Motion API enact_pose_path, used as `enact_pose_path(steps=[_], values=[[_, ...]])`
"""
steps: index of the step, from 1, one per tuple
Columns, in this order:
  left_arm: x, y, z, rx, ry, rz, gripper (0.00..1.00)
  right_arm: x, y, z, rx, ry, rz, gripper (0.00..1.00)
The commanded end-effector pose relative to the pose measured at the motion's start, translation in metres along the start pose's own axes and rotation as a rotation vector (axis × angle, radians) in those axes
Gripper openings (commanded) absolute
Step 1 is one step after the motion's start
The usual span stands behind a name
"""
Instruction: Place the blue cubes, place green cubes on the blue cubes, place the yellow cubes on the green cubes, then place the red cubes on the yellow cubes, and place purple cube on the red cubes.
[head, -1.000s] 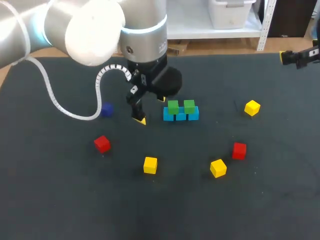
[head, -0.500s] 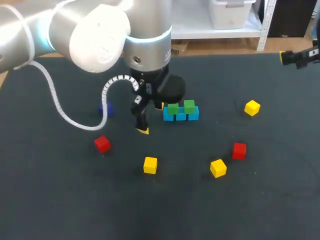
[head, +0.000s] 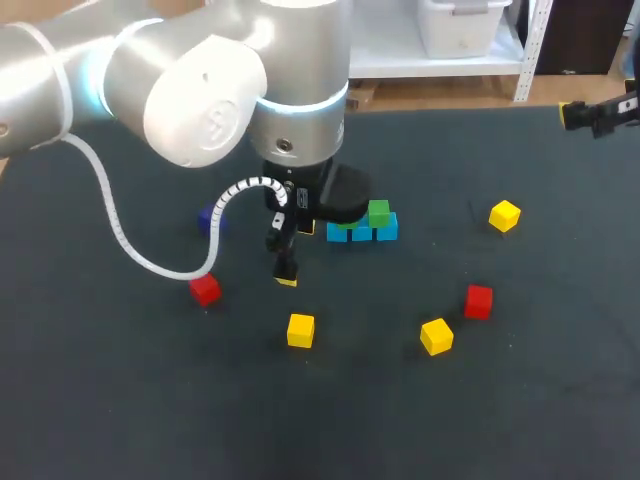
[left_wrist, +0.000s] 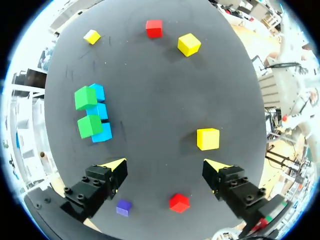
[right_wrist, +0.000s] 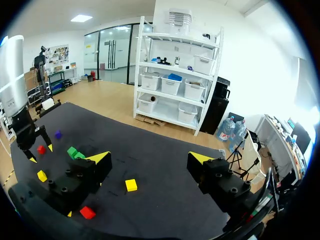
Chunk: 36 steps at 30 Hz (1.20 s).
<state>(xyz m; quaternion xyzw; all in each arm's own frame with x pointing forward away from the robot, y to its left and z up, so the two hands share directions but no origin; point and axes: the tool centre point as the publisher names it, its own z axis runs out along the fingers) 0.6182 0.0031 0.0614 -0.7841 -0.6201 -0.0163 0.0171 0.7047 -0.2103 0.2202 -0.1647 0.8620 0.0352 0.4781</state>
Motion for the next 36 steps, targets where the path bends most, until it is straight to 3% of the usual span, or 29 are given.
enact_pose_path(steps=[1, 20, 26, 29, 33, 36], values=[[0.003, -0.011, 0.0, 0.002, -0.025, -0.014, 1.0, 0.003, -0.001, 0.003, -0.005, -0.043, 0.001, 1.0], [0.011, -0.055, 0.016, 0.053, -0.036, -0.071, 1.0, 0.003, -0.001, 0.003, -0.005, -0.043, 0.001, 1.0], [0.004, -0.07, 0.021, 0.091, -0.053, -0.062, 1.0, 0.003, -0.001, 0.003, -0.005, -0.043, 0.001, 1.0], [0.001, -0.077, 0.024, 0.092, -0.03, -0.01, 1.0, 0.003, -0.001, 0.003, -0.005, -0.043, 0.001, 1.0], [0.001, -0.079, 0.031, 0.084, 0.014, 0.016, 1.0, 0.003, -0.001, 0.003, -0.005, -0.043, 0.001, 1.0], [0.001, -0.076, 0.033, 0.078, -0.006, 0.003, 1.0, 0.003, -0.001, 0.003, -0.005, -0.043, 0.001, 1.0]])
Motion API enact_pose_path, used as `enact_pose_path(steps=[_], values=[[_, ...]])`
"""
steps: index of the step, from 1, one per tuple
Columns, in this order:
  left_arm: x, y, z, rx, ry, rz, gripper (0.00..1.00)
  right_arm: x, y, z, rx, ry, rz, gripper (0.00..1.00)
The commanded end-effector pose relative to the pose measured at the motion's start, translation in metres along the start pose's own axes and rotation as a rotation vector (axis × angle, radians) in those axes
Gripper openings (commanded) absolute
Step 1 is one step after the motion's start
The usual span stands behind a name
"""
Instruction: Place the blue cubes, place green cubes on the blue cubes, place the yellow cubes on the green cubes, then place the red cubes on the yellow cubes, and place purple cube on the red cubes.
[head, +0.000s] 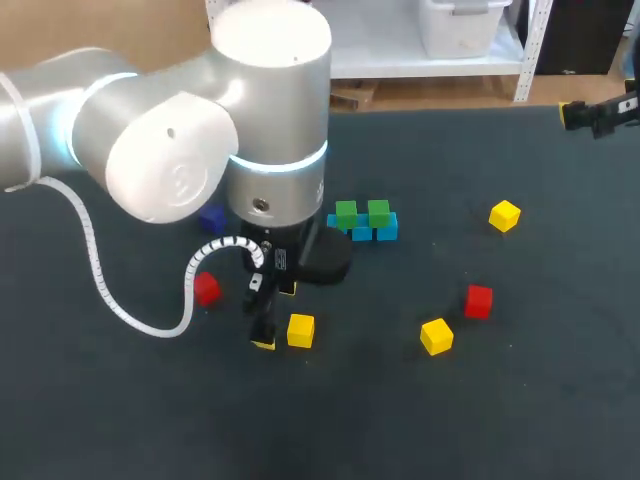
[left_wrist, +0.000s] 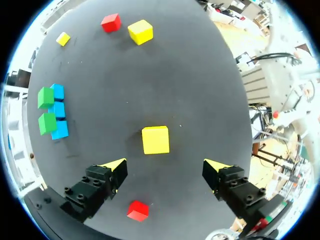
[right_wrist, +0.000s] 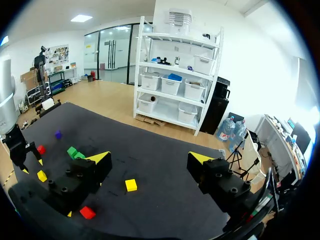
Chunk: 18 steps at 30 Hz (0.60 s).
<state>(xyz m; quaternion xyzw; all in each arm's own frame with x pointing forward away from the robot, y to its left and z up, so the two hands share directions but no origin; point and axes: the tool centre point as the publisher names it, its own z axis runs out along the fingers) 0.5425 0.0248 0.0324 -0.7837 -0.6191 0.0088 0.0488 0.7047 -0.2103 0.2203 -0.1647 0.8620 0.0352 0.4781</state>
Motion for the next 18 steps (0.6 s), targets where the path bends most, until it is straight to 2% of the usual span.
enact_pose_path(steps=[1, 10, 18], values=[[-0.002, 0.004, 0.003, -0.006, -0.02, -0.003, 1.0, 0.003, -0.001, 0.003, -0.006, -0.043, 0.001, 1.0], [-0.017, 0.004, 0.007, 0.018, -0.09, -0.003, 1.0, 0.003, -0.001, 0.003, -0.006, -0.043, 0.001, 1.0], [-0.021, 0.006, 0.015, 0.034, -0.077, 0.033, 1.0, 0.003, -0.001, 0.003, -0.006, -0.043, 0.001, 1.0]])
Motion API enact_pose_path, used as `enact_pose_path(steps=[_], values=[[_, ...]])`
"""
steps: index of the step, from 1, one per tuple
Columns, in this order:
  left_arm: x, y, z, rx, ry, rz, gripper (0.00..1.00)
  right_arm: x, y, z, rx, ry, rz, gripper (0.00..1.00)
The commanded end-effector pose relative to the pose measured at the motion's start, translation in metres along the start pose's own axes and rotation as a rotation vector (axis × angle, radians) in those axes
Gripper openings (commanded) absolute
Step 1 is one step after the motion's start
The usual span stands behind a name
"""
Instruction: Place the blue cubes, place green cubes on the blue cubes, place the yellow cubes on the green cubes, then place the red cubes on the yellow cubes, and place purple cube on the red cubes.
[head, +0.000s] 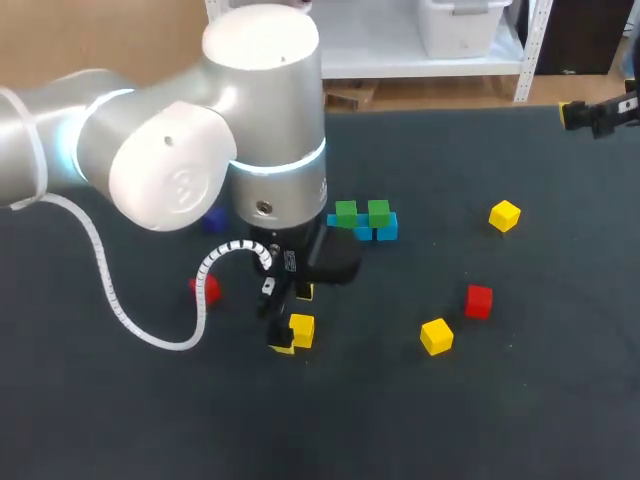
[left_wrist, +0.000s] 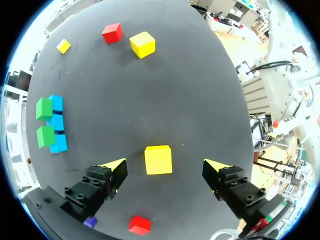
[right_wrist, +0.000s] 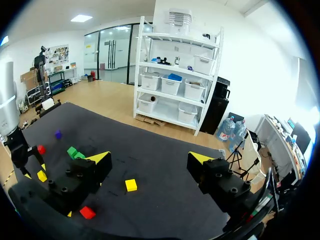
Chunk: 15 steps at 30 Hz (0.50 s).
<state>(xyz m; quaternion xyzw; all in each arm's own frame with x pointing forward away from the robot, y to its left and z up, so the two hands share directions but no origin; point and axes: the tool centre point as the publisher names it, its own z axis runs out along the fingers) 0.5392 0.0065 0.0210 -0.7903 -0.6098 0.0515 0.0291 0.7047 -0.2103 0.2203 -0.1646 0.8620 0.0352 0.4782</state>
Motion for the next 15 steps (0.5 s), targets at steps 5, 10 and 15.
enact_pose_path(steps=[5, 10, 15], values=[[-0.001, 0.005, 0.01, 0.024, 0.015, 0.024, 1.0, 0.003, -0.001, 0.003, -0.006, -0.043, 0.001, 1.0], [-0.006, 0.007, 0.014, 0.039, 0.003, 0.063, 1.0, 0.003, -0.001, 0.003, -0.006, -0.043, 0.001, 1.0], [-0.007, 0.01, 0.019, 0.044, -0.006, 0.07, 1.0, 0.003, -0.001, 0.003, -0.006, -0.043, 0.001, 1.0]])
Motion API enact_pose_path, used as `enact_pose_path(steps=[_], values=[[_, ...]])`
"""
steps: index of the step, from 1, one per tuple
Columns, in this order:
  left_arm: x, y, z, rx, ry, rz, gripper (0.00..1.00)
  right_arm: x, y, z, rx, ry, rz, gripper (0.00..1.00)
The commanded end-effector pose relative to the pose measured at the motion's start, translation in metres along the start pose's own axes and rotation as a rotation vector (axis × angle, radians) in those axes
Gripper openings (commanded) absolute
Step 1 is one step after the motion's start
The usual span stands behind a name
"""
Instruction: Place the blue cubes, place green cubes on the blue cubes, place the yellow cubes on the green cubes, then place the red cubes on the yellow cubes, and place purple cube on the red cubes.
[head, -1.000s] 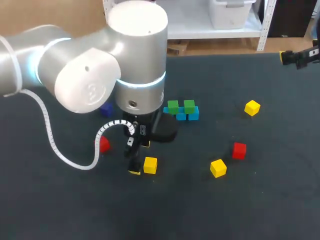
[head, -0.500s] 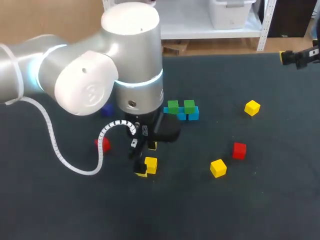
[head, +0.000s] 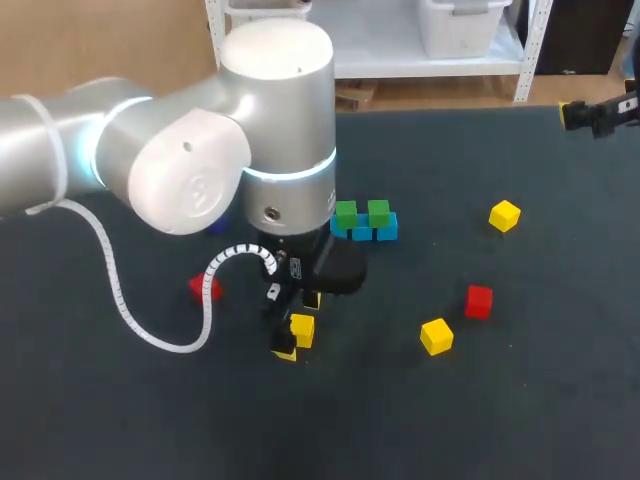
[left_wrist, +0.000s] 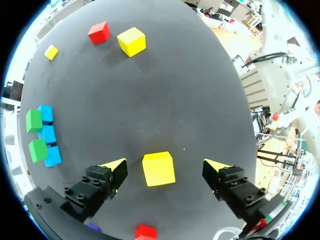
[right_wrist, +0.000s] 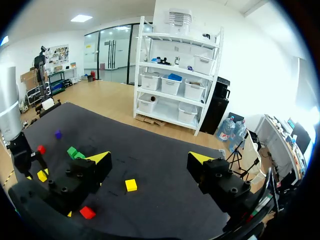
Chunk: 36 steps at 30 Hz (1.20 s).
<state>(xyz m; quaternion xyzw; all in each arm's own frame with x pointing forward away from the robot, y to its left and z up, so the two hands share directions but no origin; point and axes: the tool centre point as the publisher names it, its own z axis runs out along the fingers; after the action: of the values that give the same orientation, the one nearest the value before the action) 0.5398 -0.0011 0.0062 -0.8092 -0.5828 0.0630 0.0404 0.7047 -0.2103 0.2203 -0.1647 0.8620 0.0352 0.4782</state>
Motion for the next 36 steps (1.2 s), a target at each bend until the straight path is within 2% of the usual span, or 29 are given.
enact_pose_path(steps=[1, 5, 6, 7, 8, 11, 13, 16, 21, 30, 36], values=[[0.0, 0.007, 0.005, 0.011, -0.005, 0.005, 1.0, 0.003, -0.001, 0.003, -0.006, -0.043, 0.001, 1.0], [0.001, 0.008, 0.006, 0.011, -0.007, 0.002, 1.0, 0.003, -0.001, 0.003, -0.006, -0.043, 0.001, 1.0], [0.001, 0.008, 0.006, 0.012, -0.008, 0.002, 0.93, 0.003, -0.001, 0.003, -0.006, -0.043, 0.001, 1.0], [0.001, 0.008, 0.006, 0.014, -0.01, 0.002, 0.76, 0.003, -0.001, 0.003, -0.006, -0.043, 0.001, 1.0], [0.001, 0.008, 0.006, 0.016, -0.014, 0.001, 0.5, 0.003, -0.001, 0.003, -0.006, -0.043, 0.001, 1.0], [0.003, 0.009, 0.007, 0.019, -0.018, -0.004, 0.4, 0.003, -0.001, 0.003, -0.006, -0.043, 0.001, 1.0], [0.003, 0.009, 0.008, 0.021, -0.019, -0.005, 0.22, 0.003, -0.001, 0.003, -0.006, -0.043, 0.001, 1.0], [0.003, 0.008, 0.008, 0.025, -0.021, -0.005, 0.22, 0.003, -0.001, 0.003, -0.006, -0.043, 0.001, 1.0], [0.003, 0.009, 0.008, 0.028, -0.021, -0.011, 0.0, 0.003, -0.001, 0.003, -0.006, -0.043, 0.001, 1.0], [0.008, 0.011, 0.003, 0.019, -0.001, -0.039, 0.0, 0.003, -0.001, 0.003, -0.006, -0.043, 0.001, 1.0], [0.013, 0.015, -0.001, 0.011, -0.018, -0.07, 0.0, 0.003, -0.001, 0.003, -0.006, -0.043, 0.001, 1.0]])
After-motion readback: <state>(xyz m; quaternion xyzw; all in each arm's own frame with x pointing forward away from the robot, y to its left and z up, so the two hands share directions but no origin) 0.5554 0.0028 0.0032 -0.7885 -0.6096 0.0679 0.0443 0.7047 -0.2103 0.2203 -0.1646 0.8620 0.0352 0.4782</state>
